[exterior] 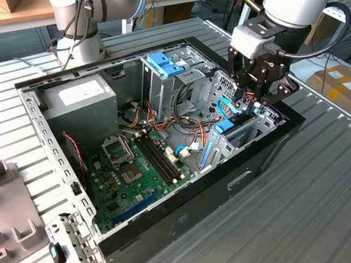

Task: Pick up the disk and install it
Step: 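Insert the second disk wire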

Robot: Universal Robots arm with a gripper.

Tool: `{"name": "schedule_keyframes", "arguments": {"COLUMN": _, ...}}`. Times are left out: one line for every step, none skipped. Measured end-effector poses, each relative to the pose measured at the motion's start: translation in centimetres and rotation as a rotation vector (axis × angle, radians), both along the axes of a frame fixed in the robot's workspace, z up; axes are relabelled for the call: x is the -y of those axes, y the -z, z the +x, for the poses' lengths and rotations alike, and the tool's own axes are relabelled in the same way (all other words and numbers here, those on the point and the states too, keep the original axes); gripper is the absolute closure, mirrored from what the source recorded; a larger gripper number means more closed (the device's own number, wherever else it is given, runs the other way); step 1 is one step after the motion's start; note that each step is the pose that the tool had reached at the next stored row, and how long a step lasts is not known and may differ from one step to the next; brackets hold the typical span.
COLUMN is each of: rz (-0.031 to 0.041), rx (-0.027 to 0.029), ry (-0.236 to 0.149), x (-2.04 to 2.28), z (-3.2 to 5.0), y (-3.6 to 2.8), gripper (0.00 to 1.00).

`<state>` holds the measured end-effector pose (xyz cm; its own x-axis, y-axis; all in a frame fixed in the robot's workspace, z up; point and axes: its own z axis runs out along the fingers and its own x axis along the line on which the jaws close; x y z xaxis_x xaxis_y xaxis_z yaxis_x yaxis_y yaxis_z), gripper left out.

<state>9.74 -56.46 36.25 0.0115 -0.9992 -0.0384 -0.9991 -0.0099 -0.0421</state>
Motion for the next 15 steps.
{"name": "schedule_keyframes", "arguments": {"rz": 0.0, "rx": 0.0, "ry": 0.0, "x": 0.0, "z": 0.0, "y": 0.0, "gripper": 0.58}}
{"name": "schedule_keyframes", "arguments": {"rz": 0.0, "rx": 0.0, "ry": 0.0, "x": 0.0, "z": 0.0, "y": 0.0, "gripper": 0.58}}
{"name": "schedule_keyframes", "arguments": {"rz": 0.0, "rx": 0.0, "ry": 0.0, "x": 0.0, "z": 0.0, "y": 0.0, "gripper": 0.58}}
{"name": "schedule_keyframes", "arguments": {"rz": 0.0, "rx": 0.0, "ry": 0.0, "x": 0.0, "z": 0.0, "y": 0.0, "gripper": 0.58}}
{"name": "schedule_keyframes", "arguments": {"rz": 0.0, "rx": 0.0, "ry": 0.0, "x": 0.0, "z": 0.0, "y": 0.0, "gripper": 0.58}}
{"name": "schedule_keyframes", "arguments": {"rz": 0.0, "rx": 0.0, "ry": 0.0, "x": 0.0, "z": 0.0, "y": 0.0, "gripper": 0.58}}
{"name": "schedule_keyframes", "arguments": {"rz": 0.0, "rx": 0.0, "ry": 0.0, "x": 0.0, "z": 0.0, "y": 0.0, "gripper": 0.58}}
{"name": "schedule_keyframes", "arguments": {"rz": 0.0, "rx": 0.0, "ry": 0.0, "x": 0.0, "z": 0.0, "y": 0.0, "gripper": 0.58}}
{"name": "schedule_keyframes", "arguments": {"rz": -0.0001, "rx": 0.0, "ry": 0.0, "x": 0.0, "z": 0.0, "y": -0.04, "gripper": 0.58}}
{"name": "schedule_keyframes", "arguments": {"rz": -0.0001, "rx": 0.0, "ry": 0.0, "x": 0.0, "z": 0.0, "y": -0.12, "gripper": 0.58}}
{"name": "schedule_keyframes", "arguments": {"rz": 0.0001, "rx": 0.0, "ry": 0.0, "x": 0.0, "z": 0.0, "y": -0.25, "gripper": 0.58}}
{"name": "schedule_keyframes", "arguments": {"rz": 0.0002, "rx": 0.0, "ry": 0.0, "x": 0.0, "z": 0.0, "y": -0.27, "gripper": 0.58}}
{"name": "schedule_keyframes", "arguments": {"rz": 0.0, "rx": 0.0, "ry": 0.0, "x": 0.0, "z": 0.0, "y": -0.28, "gripper": 0.58}}
{"name": "schedule_keyframes", "arguments": {"rz": 0.0, "rx": 0.0, "ry": 0.0, "x": 0.0, "z": 0.0, "y": -0.29, "gripper": 0.58}}
{"name": "schedule_keyframes", "arguments": {"rz": 0.0, "rx": 0.0, "ry": 0.0, "x": 0.0, "z": 0.01, "y": -0.29, "gripper": 0.58}}
